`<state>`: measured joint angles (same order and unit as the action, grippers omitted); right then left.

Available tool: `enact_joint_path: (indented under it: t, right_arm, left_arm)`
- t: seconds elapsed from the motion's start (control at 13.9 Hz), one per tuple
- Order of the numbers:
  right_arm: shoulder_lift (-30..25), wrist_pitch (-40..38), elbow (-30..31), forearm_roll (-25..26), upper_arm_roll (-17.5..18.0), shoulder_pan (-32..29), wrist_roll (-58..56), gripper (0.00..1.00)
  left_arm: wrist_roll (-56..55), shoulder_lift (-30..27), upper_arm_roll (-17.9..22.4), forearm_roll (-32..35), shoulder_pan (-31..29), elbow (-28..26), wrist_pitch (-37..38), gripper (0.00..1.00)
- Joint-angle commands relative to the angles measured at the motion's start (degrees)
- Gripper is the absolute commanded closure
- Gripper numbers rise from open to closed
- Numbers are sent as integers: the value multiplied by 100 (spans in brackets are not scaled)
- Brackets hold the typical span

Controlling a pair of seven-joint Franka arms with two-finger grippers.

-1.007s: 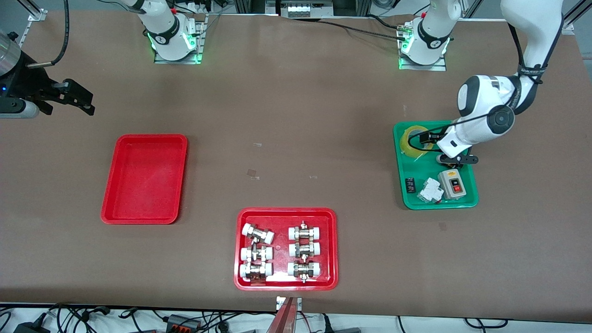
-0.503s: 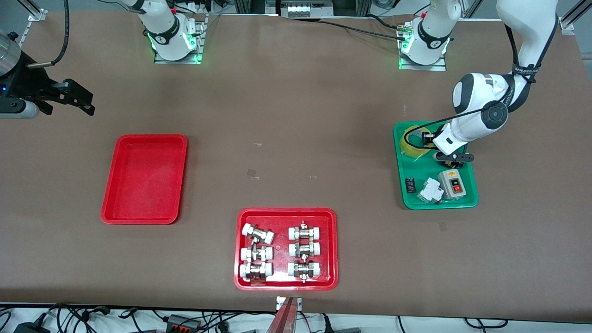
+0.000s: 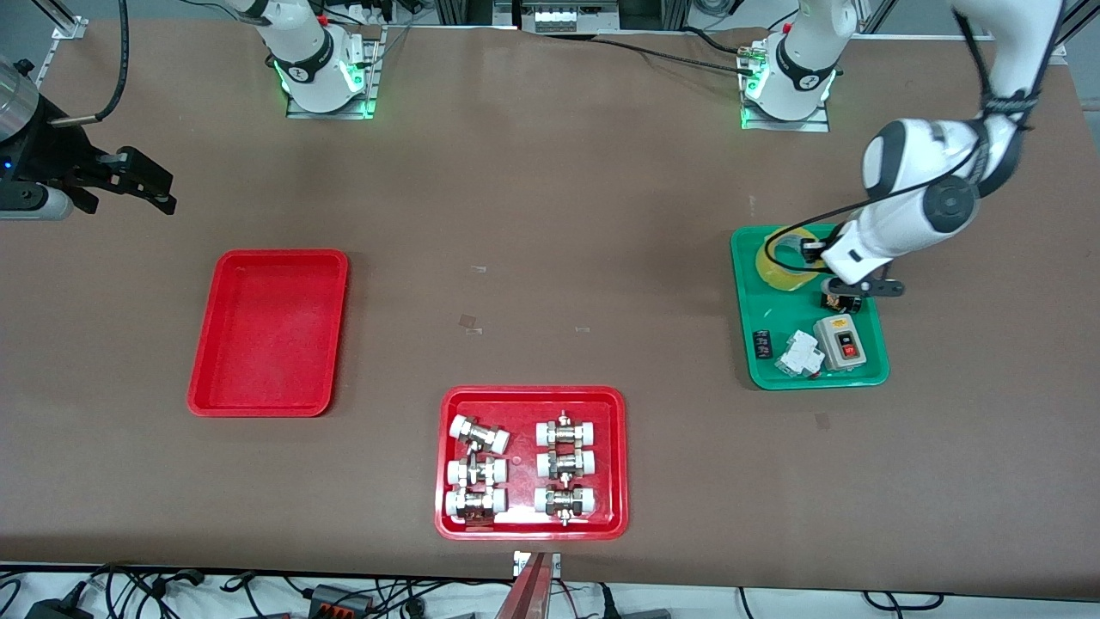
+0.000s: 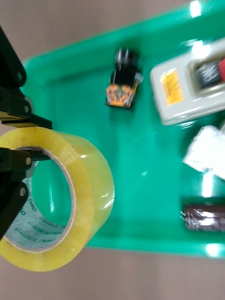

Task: Left arm passes tape to right arm into tray
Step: 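Grasp the tape roll's rim with the left gripper, then lift the tape with the left gripper while the right gripper reaches out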

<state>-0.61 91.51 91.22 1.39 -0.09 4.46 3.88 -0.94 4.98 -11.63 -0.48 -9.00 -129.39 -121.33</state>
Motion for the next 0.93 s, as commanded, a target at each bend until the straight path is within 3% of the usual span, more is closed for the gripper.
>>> enact_joint_path:
  t: [0.0, 0.14, 0.36, 0.43, 0.58, 0.72, 0.86]
  right_arm:
    - [-18, -19, 1, 64, 9, -6, 25, 0]
    - [8, -19, 1, 64, 0, -24, 25, 0]
    - [8, -28, 27, 72, 0, -24, 25, 0]
    - [17, -89, 36, 72, 0, -33, 17, 0]
    - [122, -125, 62, 64, -17, -42, -54, 0]
    - [166, -238, 97, 29, -26, -51, -63, 0]
    - [210, -283, 98, 2, -26, -25, -71, 0]
  left_arm:
    - [60, -76, -242, -241, 230, 1568, 1502, 99]
    - [42, -41, -550, -329, 399, 2711, 2357, 99]
    - [-212, 589, -841, -644, 610, 3690, 2307, 99]
    - [-413, 818, -902, -1090, 663, 3884, 2228, 99]
    - [-1000, 1363, -920, -1287, 1126, 4253, 1694, 100]
    - [-2377, 1890, -990, -1689, 1452, 4596, 1385, 100]
    - [-3130, 2217, -990, -1658, 1856, 4747, 773, 100]
